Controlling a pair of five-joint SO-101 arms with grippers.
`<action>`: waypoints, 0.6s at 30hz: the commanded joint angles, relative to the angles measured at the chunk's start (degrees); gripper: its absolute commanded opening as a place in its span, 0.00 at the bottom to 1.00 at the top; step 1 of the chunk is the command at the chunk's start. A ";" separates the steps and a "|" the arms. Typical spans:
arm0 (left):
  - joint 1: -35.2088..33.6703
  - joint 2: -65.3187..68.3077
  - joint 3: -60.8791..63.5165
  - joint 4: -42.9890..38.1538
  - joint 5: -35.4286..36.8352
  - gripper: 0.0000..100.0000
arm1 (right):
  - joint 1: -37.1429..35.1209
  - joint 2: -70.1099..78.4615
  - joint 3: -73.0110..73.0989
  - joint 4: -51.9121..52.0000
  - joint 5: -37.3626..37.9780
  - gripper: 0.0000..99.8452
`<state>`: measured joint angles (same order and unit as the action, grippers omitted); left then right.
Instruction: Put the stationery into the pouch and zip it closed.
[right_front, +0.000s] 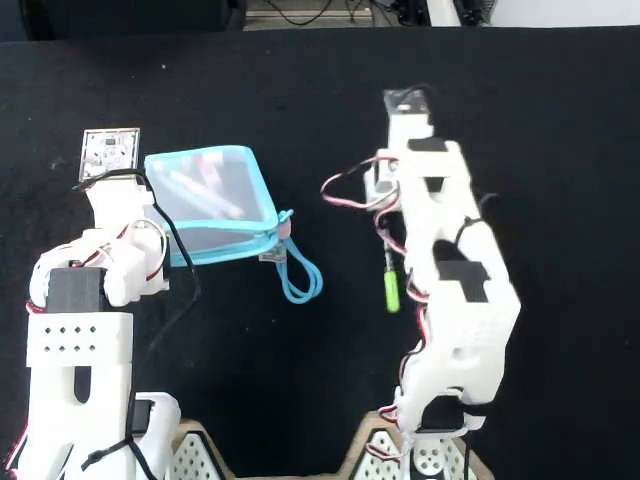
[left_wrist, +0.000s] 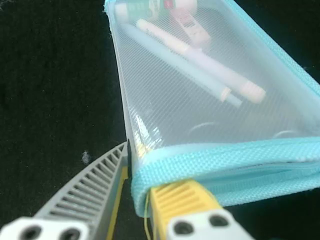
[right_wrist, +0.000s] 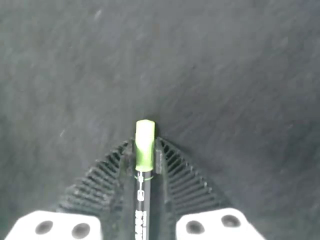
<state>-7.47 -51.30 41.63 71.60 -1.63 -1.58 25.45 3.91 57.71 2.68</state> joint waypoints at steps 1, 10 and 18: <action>-0.22 -0.44 -0.48 -0.26 0.00 0.03 | -1.41 -10.33 4.70 0.35 0.44 0.01; -0.22 -0.44 -0.48 -0.26 0.00 0.03 | -1.32 -18.15 14.81 -5.45 0.35 0.01; -0.22 -0.44 -0.48 -0.35 0.00 0.03 | -1.49 -25.63 14.29 4.13 0.44 0.01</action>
<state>-7.47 -51.30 41.63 71.60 -1.63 -2.37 5.23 18.86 60.88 2.86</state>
